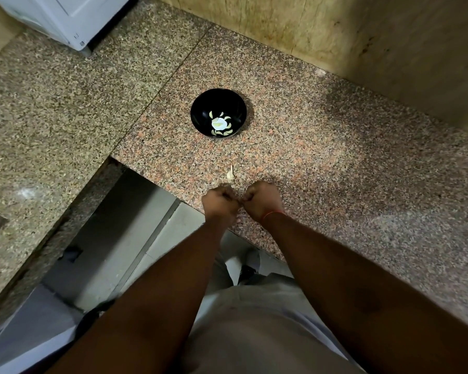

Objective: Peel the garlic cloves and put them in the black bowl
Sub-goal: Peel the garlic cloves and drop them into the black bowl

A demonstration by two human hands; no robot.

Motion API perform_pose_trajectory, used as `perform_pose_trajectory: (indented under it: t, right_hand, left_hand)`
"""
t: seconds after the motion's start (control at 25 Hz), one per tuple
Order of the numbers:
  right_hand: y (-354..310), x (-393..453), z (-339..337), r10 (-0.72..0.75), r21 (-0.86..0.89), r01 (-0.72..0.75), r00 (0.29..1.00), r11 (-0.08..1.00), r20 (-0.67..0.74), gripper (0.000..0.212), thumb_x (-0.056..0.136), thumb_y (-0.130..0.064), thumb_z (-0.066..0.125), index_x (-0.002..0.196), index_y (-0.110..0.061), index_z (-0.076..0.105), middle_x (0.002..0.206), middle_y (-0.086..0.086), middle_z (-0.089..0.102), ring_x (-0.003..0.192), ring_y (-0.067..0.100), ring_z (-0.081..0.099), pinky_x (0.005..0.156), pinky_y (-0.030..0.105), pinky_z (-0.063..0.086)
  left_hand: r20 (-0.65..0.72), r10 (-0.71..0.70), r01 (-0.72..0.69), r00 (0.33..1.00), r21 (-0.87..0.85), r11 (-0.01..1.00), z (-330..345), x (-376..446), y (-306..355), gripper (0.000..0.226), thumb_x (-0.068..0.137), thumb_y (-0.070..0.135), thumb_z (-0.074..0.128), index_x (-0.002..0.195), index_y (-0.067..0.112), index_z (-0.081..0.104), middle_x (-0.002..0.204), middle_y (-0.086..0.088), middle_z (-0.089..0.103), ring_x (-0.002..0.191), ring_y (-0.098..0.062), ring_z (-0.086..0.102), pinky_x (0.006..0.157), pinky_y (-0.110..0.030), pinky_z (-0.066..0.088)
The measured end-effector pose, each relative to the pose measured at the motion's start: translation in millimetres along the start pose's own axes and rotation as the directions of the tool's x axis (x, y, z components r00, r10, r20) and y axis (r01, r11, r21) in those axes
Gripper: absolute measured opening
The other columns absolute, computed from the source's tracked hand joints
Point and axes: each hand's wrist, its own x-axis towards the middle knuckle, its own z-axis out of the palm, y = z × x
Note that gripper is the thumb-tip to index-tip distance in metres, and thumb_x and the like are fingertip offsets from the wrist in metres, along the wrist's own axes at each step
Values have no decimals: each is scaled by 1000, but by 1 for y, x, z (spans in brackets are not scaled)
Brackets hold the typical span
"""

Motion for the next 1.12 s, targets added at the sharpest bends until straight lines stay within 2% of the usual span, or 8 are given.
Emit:
perform_pose_trajectory:
  t: [0.16, 0.32, 0.48, 0.56, 0.72, 0.88, 0.96, 1.12]
  right_hand:
    - [0, 1, 2, 24, -16, -24, 1000, 1000, 12, 31, 85, -11, 72, 58, -24, 66, 71, -7, 65, 68, 8, 62, 70, 26, 56]
    - [2, 7, 6, 85, 27, -85, 996, 996, 13, 23, 81, -7, 70, 62, -20, 69, 70, -7, 67, 67, 10, 65, 66, 33, 63]
    - [4, 8, 10, 95, 34, -95, 996, 995, 1, 24, 80, -4, 68, 61, -19, 68, 70, -6, 67, 67, 10, 66, 64, 34, 64]
    - [6, 8, 9, 59, 42, -58, 998, 997, -7, 26, 82, -5, 70, 60, -19, 67, 71, -6, 67, 69, 9, 65, 68, 33, 63]
    - [14, 1, 5, -69, 46, 71, 997, 996, -32, 25, 87, -12, 72, 65, -23, 68, 79, -5, 68, 76, 11, 64, 76, 31, 58]
    - [19, 1, -3, 41, 363, -55, 998, 930, 48, 22, 80, -1, 79, 69, -19, 73, 75, -2, 74, 73, 12, 72, 73, 27, 60]
    - [23, 3, -13, 54, 488, -116, 989, 865, 139, 11, 80, 3, 79, 78, -8, 76, 79, 5, 77, 76, 17, 74, 74, 32, 63]
    - [29, 7, -28, 64, 600, -220, 961, 769, 270, 9, 81, 6, 76, 89, 2, 74, 87, 17, 77, 80, 28, 75, 75, 40, 64]
  left_hand:
    - [0, 89, -89, 996, 108, 990, 2, -1, -2, 26, 84, -1, 71, 67, 20, 72, 64, -4, 72, 60, -32, 73, 55, -51, 62]
    - [3, 38, -38, 999, 92, 995, 1, 4, 2, 20, 79, 8, 74, 62, 19, 70, 62, -6, 71, 60, -34, 73, 61, -53, 63]
    - [-49, -2, 5, 999, 56, 998, 2, -4, 11, 35, 87, 7, 72, 54, 15, 62, 58, -10, 67, 48, -33, 68, 49, -53, 60]
    - [-2, 18, -18, 1000, 66, 998, -2, -7, 12, 28, 87, 7, 72, 61, 13, 66, 63, -15, 70, 51, -34, 69, 51, -51, 61]
    - [206, 66, -48, 976, -90, 995, -17, -15, 10, 9, 92, 2, 71, 83, 1, 72, 63, -20, 67, 46, -29, 59, 48, -40, 54]
    - [283, 136, -109, 949, -111, 988, -24, -14, 4, 13, 94, 1, 69, 85, 7, 75, 65, -24, 67, 54, -34, 61, 58, -52, 56]
    - [303, 158, -136, 940, -93, 986, -26, -15, 6, 12, 95, 1, 68, 87, 7, 75, 66, -24, 68, 55, -33, 62, 58, -50, 58]
    - [302, 230, -193, 925, -148, 970, -25, -20, 16, 4, 92, -4, 69, 94, -2, 73, 74, -27, 70, 58, -32, 64, 59, -51, 59]
